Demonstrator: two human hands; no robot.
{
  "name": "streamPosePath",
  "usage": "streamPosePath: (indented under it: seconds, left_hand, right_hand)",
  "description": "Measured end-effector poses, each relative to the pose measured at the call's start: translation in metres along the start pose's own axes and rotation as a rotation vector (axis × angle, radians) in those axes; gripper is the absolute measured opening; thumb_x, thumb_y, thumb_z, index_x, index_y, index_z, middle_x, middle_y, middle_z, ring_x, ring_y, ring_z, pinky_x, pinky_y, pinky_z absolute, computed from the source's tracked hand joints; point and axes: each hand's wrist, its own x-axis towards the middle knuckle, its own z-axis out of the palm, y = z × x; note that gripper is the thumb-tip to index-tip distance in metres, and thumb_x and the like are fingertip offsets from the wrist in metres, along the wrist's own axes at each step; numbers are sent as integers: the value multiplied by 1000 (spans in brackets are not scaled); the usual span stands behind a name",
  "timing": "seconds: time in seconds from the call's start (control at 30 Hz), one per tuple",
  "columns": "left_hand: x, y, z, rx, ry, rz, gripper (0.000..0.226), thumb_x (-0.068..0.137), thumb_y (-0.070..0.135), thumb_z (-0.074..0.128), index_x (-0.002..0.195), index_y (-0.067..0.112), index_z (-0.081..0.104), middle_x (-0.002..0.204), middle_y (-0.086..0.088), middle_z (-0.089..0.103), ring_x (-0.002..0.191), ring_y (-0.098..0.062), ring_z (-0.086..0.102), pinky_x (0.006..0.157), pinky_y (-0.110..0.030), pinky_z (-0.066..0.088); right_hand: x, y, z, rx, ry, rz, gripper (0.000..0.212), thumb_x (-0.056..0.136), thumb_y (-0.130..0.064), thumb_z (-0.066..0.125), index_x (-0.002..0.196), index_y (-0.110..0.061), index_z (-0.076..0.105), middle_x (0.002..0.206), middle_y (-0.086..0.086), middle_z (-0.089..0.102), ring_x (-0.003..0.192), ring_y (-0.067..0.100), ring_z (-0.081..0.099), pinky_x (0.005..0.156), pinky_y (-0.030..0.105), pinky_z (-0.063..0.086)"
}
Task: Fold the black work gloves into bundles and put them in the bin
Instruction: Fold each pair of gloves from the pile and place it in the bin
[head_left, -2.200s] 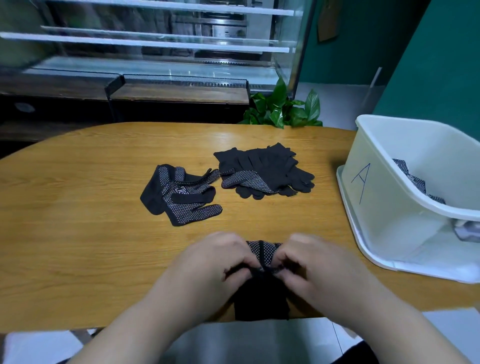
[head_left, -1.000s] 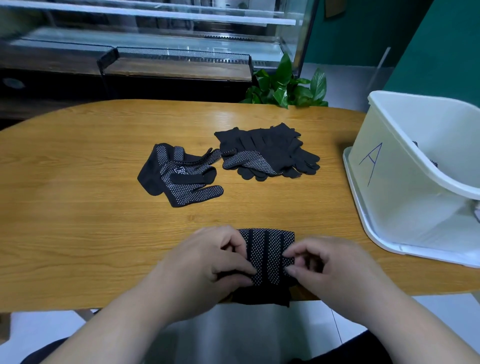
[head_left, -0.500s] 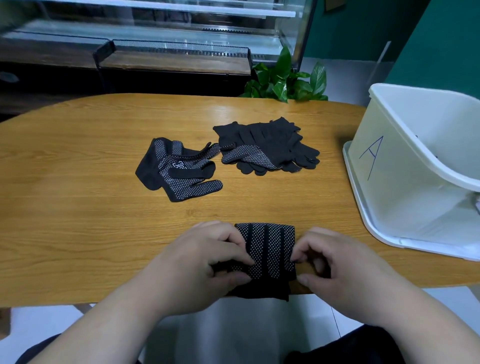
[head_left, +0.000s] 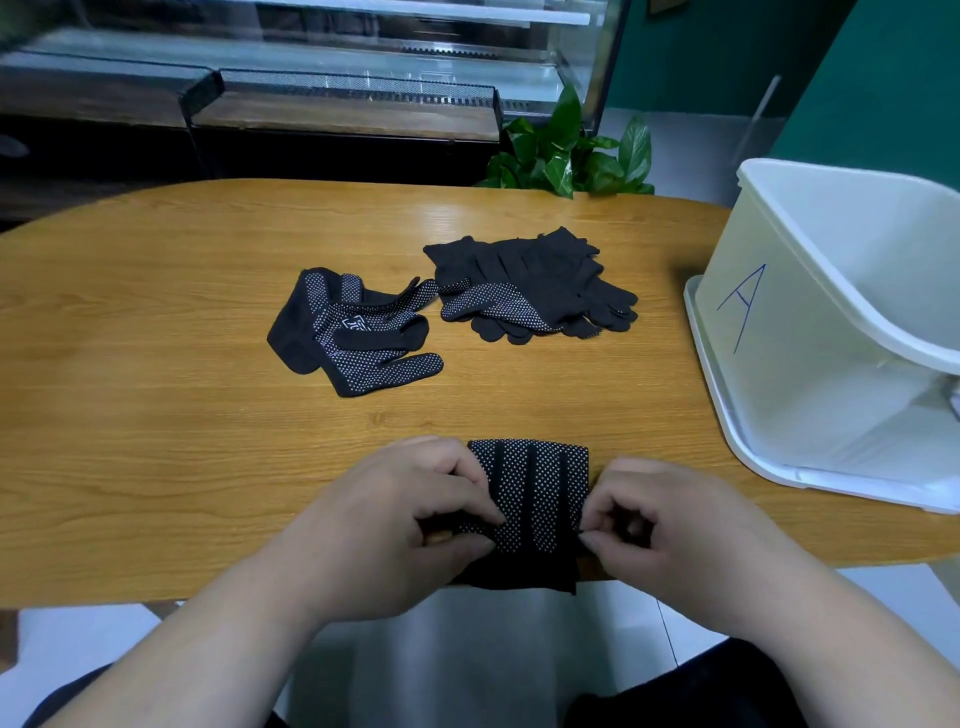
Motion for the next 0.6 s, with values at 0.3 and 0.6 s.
streamPosePath:
  seconds: [0.3,0.6]
  left_hand:
    - [0,0,0,12,-15,-9,16,81,39,67,96,35,71,97,22,59,94,-1,58,81,-26,47]
    - [0,0,-1,2,-24,-4,15,81,38,67,94,34,72,97,21,60,93,-1,58,81,-22,45]
  right_hand:
    - [-1,0,-2,-81,-64,-56,10,74,-42,57,83,-37,57,91,-21,57,83,3,54,62,20,44]
    - [0,-1,-2,-47,-66,-31,15,78,-44,73,86,-38,61,96,-20,58,88,5,54,68,23,45]
